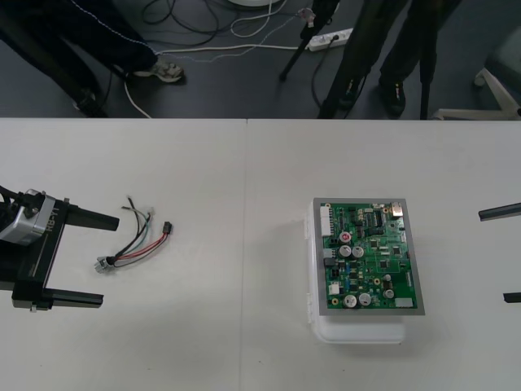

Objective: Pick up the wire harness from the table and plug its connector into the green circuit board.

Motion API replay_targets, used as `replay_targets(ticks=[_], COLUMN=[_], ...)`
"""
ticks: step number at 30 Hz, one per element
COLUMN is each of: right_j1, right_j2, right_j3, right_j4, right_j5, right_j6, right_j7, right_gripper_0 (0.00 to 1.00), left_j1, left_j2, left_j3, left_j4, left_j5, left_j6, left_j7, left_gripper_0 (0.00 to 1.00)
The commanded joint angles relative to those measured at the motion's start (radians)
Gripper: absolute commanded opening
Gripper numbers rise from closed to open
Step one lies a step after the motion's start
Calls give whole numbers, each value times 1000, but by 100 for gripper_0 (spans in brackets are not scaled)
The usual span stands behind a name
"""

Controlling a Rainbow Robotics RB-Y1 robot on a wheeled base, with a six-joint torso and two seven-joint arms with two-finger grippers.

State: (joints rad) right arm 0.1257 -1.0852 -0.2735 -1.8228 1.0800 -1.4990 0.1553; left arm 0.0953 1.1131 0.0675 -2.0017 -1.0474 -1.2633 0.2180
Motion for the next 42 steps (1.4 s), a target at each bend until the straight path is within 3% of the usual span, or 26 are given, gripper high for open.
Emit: replay_targets(ticks=[1,42], right_j1=[6,6], right_j2=[-42,-42], right_j3=[8,8], right_j4=[-9,-9], right_j5=[3,3], right_j6=[-9,-9], right_j7=[-28,-28], right_gripper_0=[100,100], left_j1=[8,8], left_j2=[40,40], left_j3=[28,28], left_j4=[-25,-25], left_j5=[0,0], left_j6=[36,36], left_j7=[34,34], left_gripper_0=[100,100])
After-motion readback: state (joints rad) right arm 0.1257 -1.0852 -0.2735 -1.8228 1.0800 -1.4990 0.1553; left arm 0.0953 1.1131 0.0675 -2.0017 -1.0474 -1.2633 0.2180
